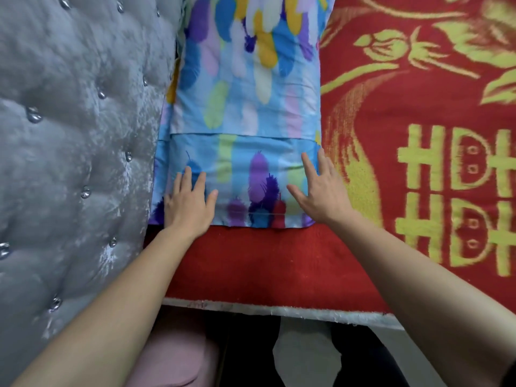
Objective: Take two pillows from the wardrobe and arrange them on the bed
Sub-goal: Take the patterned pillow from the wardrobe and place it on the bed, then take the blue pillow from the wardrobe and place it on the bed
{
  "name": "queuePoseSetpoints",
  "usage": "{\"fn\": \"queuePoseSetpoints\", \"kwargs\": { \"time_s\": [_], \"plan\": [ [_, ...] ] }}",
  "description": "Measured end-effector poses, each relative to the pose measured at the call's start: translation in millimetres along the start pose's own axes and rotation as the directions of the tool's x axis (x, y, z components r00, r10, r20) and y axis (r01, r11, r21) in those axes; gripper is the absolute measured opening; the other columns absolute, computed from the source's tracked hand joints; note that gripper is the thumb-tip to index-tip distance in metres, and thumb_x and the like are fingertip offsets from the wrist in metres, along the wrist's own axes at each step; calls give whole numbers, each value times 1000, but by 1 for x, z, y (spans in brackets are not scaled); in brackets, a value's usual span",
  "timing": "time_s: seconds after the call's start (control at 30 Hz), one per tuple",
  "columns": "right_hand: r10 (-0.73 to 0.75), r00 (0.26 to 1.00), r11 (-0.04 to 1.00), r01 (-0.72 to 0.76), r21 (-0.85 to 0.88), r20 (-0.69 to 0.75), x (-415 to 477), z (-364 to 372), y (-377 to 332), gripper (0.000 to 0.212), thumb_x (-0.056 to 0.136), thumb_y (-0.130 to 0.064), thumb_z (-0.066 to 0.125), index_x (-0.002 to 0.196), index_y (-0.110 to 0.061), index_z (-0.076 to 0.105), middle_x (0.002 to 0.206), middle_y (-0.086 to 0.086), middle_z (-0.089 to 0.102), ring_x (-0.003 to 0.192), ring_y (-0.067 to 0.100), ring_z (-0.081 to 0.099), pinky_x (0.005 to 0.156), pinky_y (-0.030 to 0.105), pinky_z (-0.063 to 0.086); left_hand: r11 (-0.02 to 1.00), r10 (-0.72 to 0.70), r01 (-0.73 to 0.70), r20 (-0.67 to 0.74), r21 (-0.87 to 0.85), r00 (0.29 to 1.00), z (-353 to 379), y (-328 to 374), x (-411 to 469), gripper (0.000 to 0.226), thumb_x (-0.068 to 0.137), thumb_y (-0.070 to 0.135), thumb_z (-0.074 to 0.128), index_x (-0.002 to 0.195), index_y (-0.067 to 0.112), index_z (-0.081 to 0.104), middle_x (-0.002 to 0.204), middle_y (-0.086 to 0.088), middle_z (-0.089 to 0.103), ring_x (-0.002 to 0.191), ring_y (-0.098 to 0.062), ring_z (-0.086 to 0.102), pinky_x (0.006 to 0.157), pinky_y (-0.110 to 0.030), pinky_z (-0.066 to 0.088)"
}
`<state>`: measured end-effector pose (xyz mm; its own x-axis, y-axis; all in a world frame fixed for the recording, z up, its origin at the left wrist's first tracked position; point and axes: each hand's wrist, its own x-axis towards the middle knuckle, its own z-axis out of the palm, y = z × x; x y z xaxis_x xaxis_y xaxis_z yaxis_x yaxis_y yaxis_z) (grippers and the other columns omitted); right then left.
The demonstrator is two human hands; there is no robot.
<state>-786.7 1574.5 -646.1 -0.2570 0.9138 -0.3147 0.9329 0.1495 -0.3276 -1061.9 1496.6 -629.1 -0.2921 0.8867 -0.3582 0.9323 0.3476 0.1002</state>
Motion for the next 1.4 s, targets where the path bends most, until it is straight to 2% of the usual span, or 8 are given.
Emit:
{"fn": "queuePoseSetpoints", "kwargs": {
  "time_s": [0.2,0.33,0.47,0.7,0.9,1.1,1.27,1.4],
  "plan": [
    [-137,978,990,132,-40,-157,-36,-116,13,82,94,-61,43,158,-20,11,164,20,5,150,38,13,119,47,22,999,38,-34,-243,20,969,-116,68,-50,60,98,44,41,150,16,30,161,-16,17,147,-35,18,116,-53,23],
    [-229,925,973,225,-49,-303,-71,-220,24,81,94,-63,41,158,-22,12,165,18,6,151,36,12,120,49,20,1000,9,0,-438,22,899,-204,126,-112,61,97,47,38,150,17,30,160,-18,21,145,-37,21,115,-57,24],
    [-320,843,944,322,-70,-433,-110,-308,35,81,93,-63,42,158,-24,13,165,16,5,151,36,10,120,50,18,1000,0,15,-613,19,790,-264,179,-187,63,97,49,37,151,20,27,161,-17,16,147,-35,15,115,-60,22],
    [-422,663,891,430,-147,-619,-195,-402,44,84,90,-61,50,157,-22,16,165,17,7,150,36,15,119,53,19,995,-35,97,-758,37,652,-328,221,-311,70,96,57,26,154,23,6,163,-14,-7,150,-32,-4,116,-62,10],
    [-465,548,862,457,-217,-695,-282,-448,46,83,91,-60,48,156,-23,13,165,16,5,151,36,12,121,53,17,988,13,125,-845,93,534,-366,230,-403,71,96,59,23,155,23,7,163,-15,-5,150,-34,-6,116,-65,8],
    [-545,499,820,483,-307,-673,-367,-453,46,82,92,-63,42,157,-24,9,166,14,0,152,33,7,122,52,15,992,-1,111,-899,53,437,-343,238,-489,71,95,62,23,155,29,5,164,-11,-5,150,-33,-5,115,-67,8],
    [-619,506,772,536,-343,-601,-430,-418,41,83,92,-63,42,157,-25,9,166,12,-2,152,31,6,123,51,12,988,-124,143,-862,-60,492,-291,247,-552,71,95,63,20,155,28,4,164,-12,-6,150,-33,-7,114,-69,8],
    [-695,431,693,615,-377,-575,-475,-408,29,82,93,-63,41,157,-26,5,166,12,-3,153,31,4,123,48,6,972,-139,234,-865,-26,482,-277,244,-615,71,95,61,20,155,25,8,164,-12,-6,150,-33,-7,114,-68,9]
  ]
}}
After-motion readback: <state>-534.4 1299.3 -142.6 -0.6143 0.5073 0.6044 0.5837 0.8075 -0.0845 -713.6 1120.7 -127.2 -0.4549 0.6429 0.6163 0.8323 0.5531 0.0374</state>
